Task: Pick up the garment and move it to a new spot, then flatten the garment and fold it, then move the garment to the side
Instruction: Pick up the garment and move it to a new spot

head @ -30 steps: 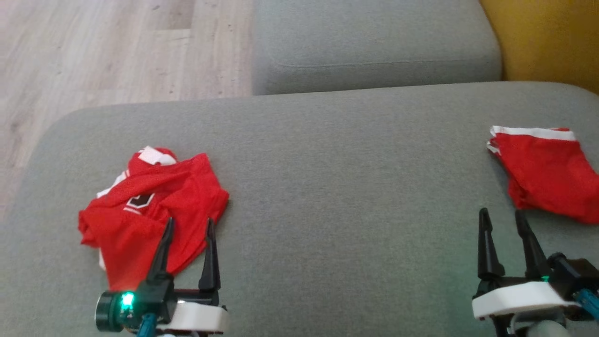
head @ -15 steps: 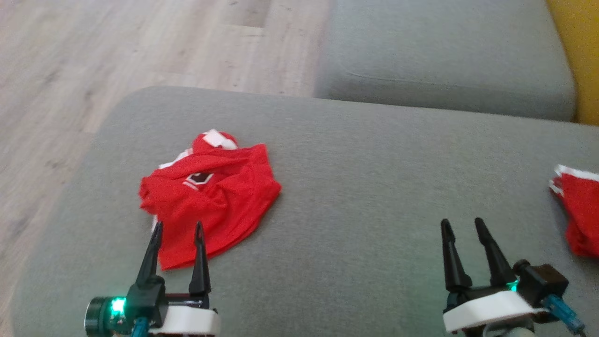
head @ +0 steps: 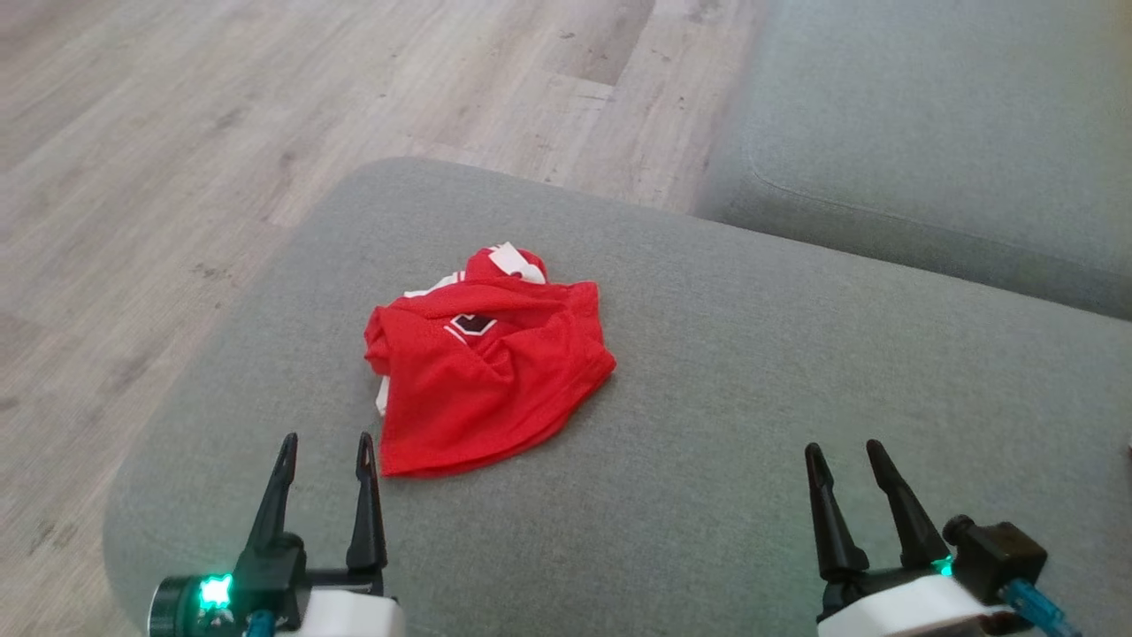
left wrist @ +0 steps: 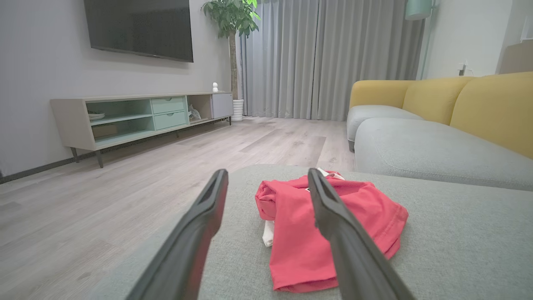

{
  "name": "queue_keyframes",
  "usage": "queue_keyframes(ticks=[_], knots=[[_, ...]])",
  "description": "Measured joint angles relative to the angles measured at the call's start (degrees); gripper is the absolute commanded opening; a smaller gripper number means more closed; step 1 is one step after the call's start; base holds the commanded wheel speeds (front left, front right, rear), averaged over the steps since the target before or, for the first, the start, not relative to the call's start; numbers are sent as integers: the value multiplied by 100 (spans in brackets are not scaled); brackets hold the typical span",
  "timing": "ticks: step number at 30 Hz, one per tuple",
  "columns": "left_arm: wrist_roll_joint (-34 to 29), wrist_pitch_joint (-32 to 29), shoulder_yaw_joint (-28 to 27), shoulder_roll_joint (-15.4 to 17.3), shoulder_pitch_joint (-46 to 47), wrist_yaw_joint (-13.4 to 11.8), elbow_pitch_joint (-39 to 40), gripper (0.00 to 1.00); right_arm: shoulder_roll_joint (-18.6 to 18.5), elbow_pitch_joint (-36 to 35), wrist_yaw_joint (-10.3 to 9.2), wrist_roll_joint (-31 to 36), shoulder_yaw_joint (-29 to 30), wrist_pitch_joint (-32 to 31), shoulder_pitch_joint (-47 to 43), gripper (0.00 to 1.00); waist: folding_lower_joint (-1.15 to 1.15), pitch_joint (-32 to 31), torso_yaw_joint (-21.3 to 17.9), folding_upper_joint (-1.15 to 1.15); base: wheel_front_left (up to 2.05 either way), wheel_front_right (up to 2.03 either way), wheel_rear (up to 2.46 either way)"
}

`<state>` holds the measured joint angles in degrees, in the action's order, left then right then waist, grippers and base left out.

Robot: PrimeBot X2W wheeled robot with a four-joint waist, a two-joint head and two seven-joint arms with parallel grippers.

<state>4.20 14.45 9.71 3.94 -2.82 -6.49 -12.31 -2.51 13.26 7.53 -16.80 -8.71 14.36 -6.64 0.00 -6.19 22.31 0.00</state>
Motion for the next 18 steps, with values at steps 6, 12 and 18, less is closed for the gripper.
queue_keyframes(ticks=[6, 12, 18], knots=[[0, -1, -31, 16, -7, 1, 16, 100, 0, -2, 0, -3, -40, 1, -1, 100, 0, -19, 85, 0, 0, 0, 0], [-23, -21, -24, 216, 108, 196, -109, 100, 0, -3, 0, -27, -32, 1, 2, 100, 0, 139, -61, 0, 0, 0, 0], [-48, -918, 134, 678, 1303, 823, -676, 100, -1, -62, 0, 123, 30, 0, 71, 100, 1, 564, -287, 0, 0, 0, 0]])
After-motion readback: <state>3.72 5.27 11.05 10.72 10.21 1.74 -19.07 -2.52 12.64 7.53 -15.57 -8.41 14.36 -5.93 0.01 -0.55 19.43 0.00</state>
